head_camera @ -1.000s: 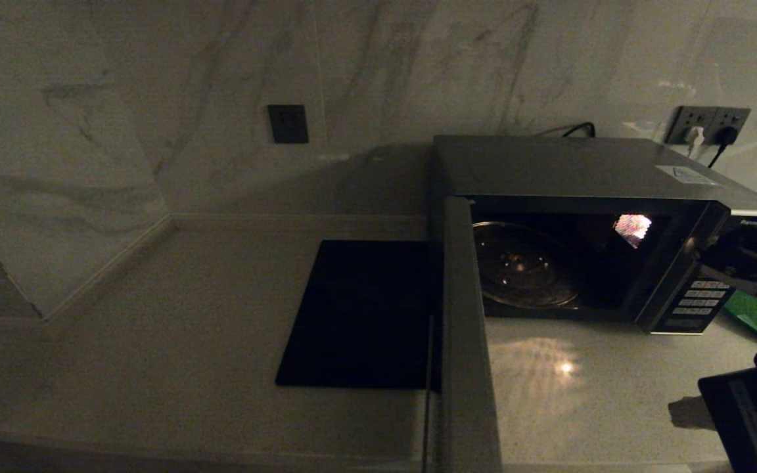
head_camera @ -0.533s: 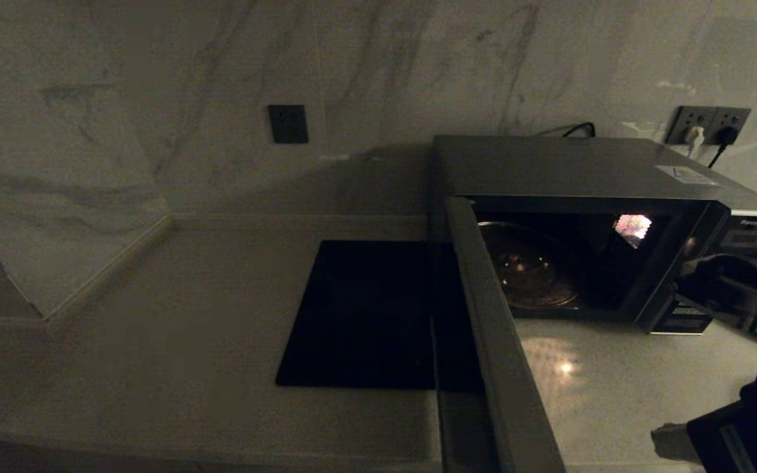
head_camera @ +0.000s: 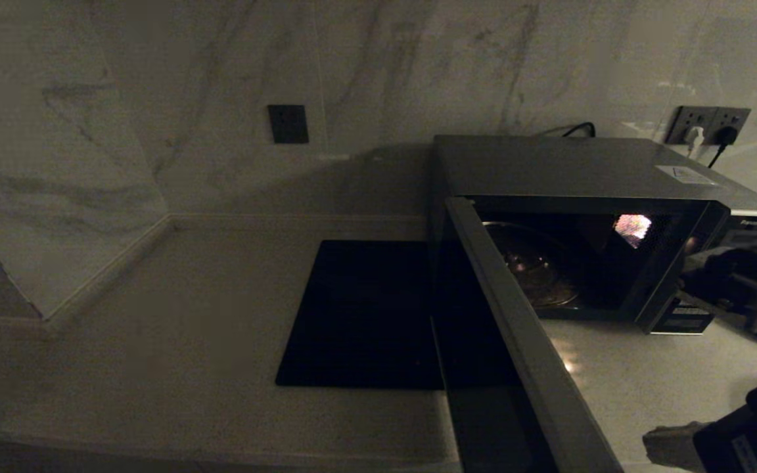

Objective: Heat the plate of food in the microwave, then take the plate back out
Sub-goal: Put the plate in the microwave oven

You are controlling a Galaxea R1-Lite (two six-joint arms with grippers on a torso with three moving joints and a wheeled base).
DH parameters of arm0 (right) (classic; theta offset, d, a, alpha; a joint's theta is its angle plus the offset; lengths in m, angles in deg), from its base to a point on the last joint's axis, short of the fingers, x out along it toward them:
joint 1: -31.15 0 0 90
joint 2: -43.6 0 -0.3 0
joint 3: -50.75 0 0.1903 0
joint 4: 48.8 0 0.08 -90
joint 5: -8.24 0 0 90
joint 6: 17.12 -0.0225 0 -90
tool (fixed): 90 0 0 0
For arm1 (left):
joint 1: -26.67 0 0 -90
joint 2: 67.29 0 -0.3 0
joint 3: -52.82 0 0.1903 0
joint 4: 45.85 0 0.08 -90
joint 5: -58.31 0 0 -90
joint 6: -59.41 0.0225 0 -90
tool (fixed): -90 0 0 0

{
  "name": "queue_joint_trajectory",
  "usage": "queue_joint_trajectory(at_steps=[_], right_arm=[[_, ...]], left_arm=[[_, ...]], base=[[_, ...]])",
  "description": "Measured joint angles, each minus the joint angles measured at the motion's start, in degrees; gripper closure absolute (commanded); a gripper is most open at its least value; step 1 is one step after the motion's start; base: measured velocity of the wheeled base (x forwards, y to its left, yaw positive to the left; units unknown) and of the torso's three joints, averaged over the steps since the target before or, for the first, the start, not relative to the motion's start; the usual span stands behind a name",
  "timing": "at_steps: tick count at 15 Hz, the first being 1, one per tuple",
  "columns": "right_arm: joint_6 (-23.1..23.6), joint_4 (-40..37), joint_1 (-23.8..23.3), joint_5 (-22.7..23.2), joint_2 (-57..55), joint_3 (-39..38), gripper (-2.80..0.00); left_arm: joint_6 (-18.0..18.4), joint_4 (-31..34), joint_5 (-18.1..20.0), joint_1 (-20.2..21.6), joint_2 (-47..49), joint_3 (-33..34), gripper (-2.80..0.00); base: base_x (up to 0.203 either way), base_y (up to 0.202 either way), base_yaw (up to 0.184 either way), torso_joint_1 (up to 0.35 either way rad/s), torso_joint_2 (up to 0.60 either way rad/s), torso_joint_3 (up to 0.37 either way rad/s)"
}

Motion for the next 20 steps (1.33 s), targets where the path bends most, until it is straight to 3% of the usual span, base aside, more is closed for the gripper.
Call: queue_joint_trajectory(at_steps=[7, 11, 15, 20], right_arm=[[-0.23, 0.04, 4.25, -0.13, -2.00, 4.98, 0.00], [-2.86, 0.11, 1.60, -4.36, -2.77, 3.94, 0.00], [-4.41, 0.54, -14.54, -10.72, -2.95, 2.23, 0.00], [-4.50, 4.00, -41.61, -8.60, -1.10, 1.51, 0.00]], left_arm=[[0.01, 0.00, 0.02, 0.02, 0.00, 0.00, 0.00], [0.00, 0.00, -0.01, -0.02, 0.00, 0.00, 0.00], [0.00, 0.00, 0.00, -0.02, 0.00, 0.00, 0.00], [0.01, 0.00, 0.05, 0.02, 0.00, 0.00, 0.00]], base=[[0.000, 0.000, 0.000, 0.000, 0.00, 0.000], [0.000, 0.000, 0.000, 0.000, 0.00, 0.000], [0.000, 0.000, 0.000, 0.000, 0.00, 0.000], [0.000, 0.000, 0.000, 0.000, 0.00, 0.000]])
